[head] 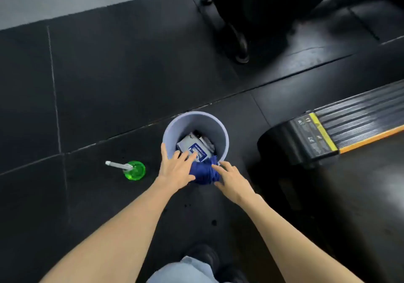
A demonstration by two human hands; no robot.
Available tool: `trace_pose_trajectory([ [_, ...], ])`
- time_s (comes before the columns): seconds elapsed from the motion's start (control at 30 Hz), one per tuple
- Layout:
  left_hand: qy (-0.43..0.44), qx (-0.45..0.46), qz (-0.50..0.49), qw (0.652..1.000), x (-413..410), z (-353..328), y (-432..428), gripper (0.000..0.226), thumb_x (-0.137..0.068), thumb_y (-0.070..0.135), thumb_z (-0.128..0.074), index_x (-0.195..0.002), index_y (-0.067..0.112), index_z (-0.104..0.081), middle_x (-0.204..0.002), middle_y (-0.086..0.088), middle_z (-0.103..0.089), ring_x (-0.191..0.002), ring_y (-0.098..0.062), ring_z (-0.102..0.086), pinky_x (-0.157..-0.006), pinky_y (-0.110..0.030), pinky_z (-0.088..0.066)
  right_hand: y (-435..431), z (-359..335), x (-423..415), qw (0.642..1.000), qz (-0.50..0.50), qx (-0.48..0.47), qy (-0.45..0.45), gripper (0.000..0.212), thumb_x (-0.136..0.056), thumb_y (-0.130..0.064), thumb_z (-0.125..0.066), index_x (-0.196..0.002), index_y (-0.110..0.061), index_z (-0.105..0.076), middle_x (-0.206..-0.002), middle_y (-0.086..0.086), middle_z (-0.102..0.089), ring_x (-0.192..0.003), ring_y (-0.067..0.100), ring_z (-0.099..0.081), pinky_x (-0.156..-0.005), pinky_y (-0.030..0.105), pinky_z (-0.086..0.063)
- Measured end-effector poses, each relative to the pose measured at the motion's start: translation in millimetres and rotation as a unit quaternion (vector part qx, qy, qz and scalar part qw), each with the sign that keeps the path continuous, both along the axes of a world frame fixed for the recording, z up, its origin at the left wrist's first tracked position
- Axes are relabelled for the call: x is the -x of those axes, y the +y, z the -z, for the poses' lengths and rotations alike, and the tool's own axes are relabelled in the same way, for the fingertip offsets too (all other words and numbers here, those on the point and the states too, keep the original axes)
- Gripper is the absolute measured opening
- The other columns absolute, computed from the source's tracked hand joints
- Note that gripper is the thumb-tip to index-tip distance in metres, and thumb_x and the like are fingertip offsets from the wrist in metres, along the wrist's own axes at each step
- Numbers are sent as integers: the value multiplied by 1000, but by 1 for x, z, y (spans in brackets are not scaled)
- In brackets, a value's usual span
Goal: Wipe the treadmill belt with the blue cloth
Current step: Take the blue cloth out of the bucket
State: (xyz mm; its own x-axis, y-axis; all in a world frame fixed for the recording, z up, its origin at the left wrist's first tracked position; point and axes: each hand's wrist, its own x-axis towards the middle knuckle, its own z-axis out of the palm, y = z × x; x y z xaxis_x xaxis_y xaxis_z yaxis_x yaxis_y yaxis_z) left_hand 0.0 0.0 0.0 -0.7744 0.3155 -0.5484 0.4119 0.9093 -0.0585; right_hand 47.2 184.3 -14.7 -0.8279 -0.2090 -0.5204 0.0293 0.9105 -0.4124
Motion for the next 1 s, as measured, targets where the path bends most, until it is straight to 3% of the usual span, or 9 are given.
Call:
trace_pose_trajectory([
  [0.1,-4,29,12,999,-2,47,4,70,-90,51,-45,-148,26,-14,-153,5,-24,-137,-19,-28,-107,-62,7,-4,48,9,999,0,-7,31,56,-96,-34,-48,-146,-28,-26,-148,3,-20,-126,25,-33,-95,38,-42],
  [0.23,52,6,2,999,-8,76,8,27,-90,30,-53,-116,24,-56,-121,6,-56,-114,-18,-49,-111,-55,-6,-10,82,19,996,1,20,84,46,-92,-27,-55,-135,-17,-43,-132,8,-27,-115,25,-37,-98,32,-39],
  [0.37,96,-14,5,995,-4,64,13,14,-88,26,-54,-98,24,-64,-100,6,-62,-103,-18,-53,-111,-48,-13,-9,72,25,991,37,83,97,14,-88,-12,-53,-101,-11,-50,-101,-2,-41,-86,18,-45,-72,40,-47],
  [0.43,130,-35,25,991,0,44,15,11,-87,23,-55,-93,23,-64,-93,6,-64,-99,-17,-55,-110,-45,-17,-9,49,24,988,49,77,126,8,-89,-10,-54,-96,-9,-52,-101,0,-42,-84,19,-46,-71,38,-48],
  [0.57,71,-134,2,988,13,-34,35,9,-84,17,-49,-91,21,-51,-96,5,-61,-98,-18,-53,-102,-34,-24,17,-31,14,978,60,-5,199,21,-90,-25,-54,-105,-13,-60,-118,2,-44,-101,20,-43,-84,31,-40],
  [0.7,40,-222,59,972,34,-142,81,9,-83,14,-46,-88,21,-43,-91,1,-61,-87,-25,-56,-77,-35,-37,62,-155,5,975,146,65,153,23,-85,-25,-54,-104,-13,-56,-125,2,-54,-112,23,-48,-93,35,-34],
  [0.83,-43,-322,29,945,53,-257,162,16,-81,5,-45,-92,17,-45,-91,-6,-55,-85,-31,-53,-75,-39,-42,119,-283,-6,933,306,127,137,14,-84,-21,-50,-94,-15,-43,-99,8,-62,-81,24,-55,-73,39,-45],
  [0.93,-79,-350,53,932,58,-331,236,21,-75,2,-45,-81,22,-41,-86,-3,-53,-83,-30,-52,-75,-38,-43,166,-355,-14,902,389,136,130,12,-87,-19,-47,-90,-13,-37,-94,8,-59,-81,25,-53,-69,36,-41],
  [1.0,-93,-374,82,919,53,-374,287,22,-73,1,-47,-77,22,-41,-87,-3,-56,-84,-27,-55,-75,-37,-45,198,-392,-19,856,477,180,90,14,-86,-21,-46,-89,-12,-36,-90,7,-57,-78,26,-53,-64,32,-40],
])
